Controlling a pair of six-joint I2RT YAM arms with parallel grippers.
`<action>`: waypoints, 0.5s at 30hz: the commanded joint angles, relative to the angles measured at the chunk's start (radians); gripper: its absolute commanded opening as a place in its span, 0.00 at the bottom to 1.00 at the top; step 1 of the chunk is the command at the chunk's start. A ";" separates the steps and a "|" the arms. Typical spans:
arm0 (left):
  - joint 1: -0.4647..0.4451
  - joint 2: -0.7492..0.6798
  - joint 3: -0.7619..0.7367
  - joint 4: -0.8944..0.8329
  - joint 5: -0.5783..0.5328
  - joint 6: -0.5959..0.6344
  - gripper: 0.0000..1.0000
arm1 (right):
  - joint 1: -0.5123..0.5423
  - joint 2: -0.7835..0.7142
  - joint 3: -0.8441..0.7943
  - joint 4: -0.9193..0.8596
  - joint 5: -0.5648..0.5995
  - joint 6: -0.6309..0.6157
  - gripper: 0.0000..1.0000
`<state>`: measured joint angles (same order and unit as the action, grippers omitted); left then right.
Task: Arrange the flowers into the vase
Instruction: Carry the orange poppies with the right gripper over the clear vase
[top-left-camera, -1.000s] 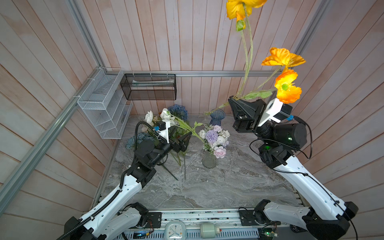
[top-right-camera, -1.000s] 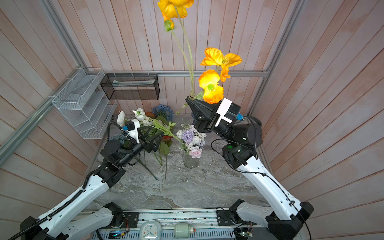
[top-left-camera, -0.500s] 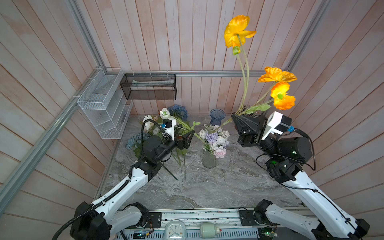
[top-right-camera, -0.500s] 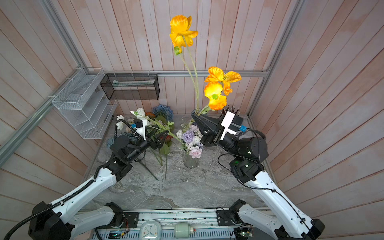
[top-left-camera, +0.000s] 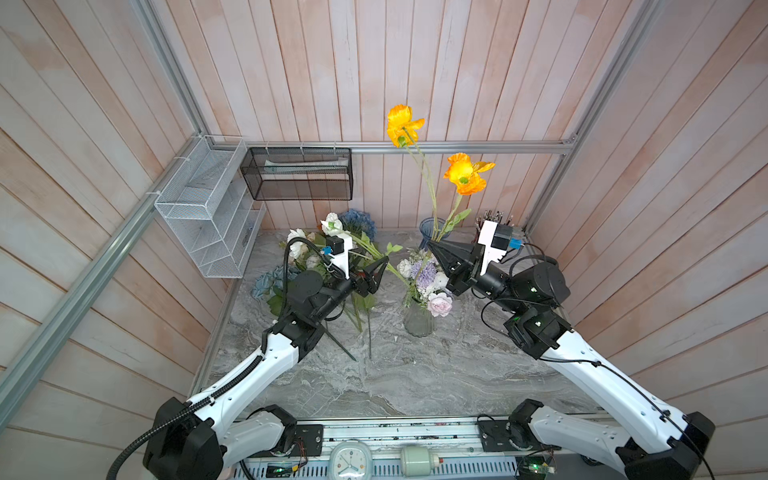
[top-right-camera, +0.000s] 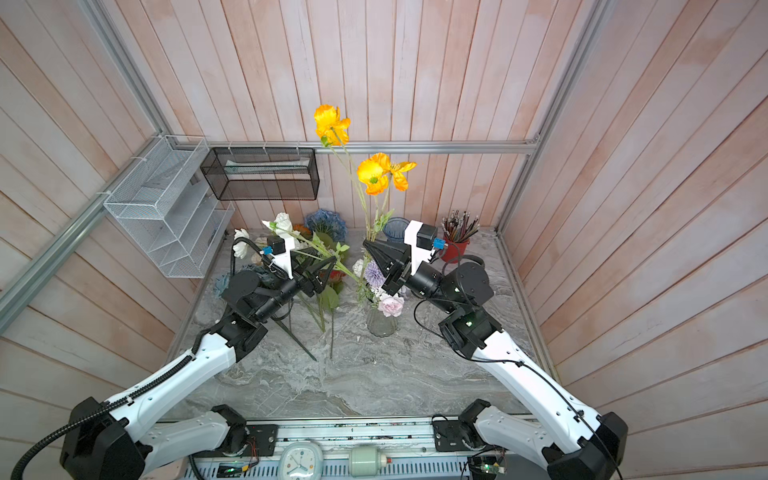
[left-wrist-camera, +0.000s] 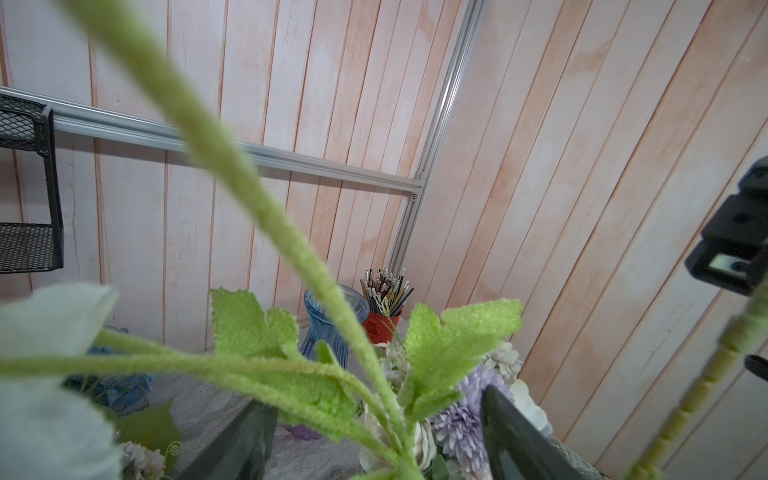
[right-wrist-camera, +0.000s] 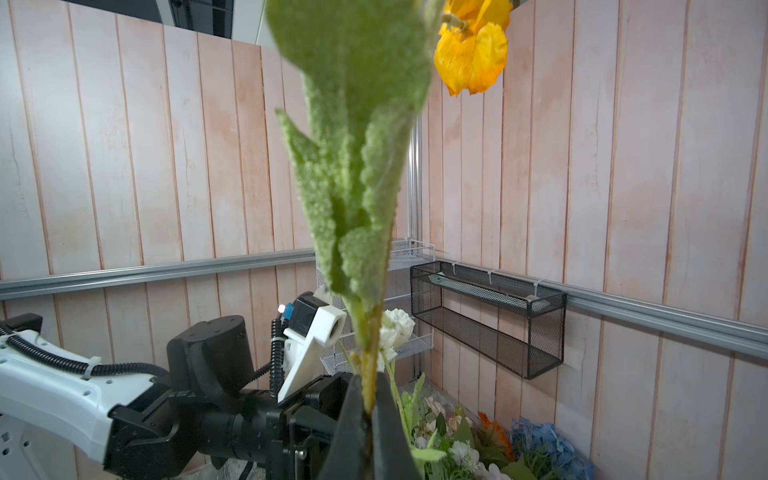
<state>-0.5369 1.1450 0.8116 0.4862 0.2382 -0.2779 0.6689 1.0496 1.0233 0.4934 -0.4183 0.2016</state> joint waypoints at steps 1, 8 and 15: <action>0.004 0.004 0.012 0.024 0.006 0.020 0.79 | 0.001 0.010 0.023 -0.057 0.063 -0.065 0.00; 0.004 0.010 0.012 0.020 -0.003 0.024 0.81 | 0.024 0.039 0.063 -0.033 -0.047 -0.003 0.00; 0.004 0.004 0.010 0.005 -0.007 0.024 0.86 | 0.091 0.110 0.109 -0.063 -0.042 -0.034 0.00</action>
<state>-0.5369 1.1503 0.8116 0.4862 0.2344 -0.2726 0.7345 1.1450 1.0935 0.4442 -0.4545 0.1917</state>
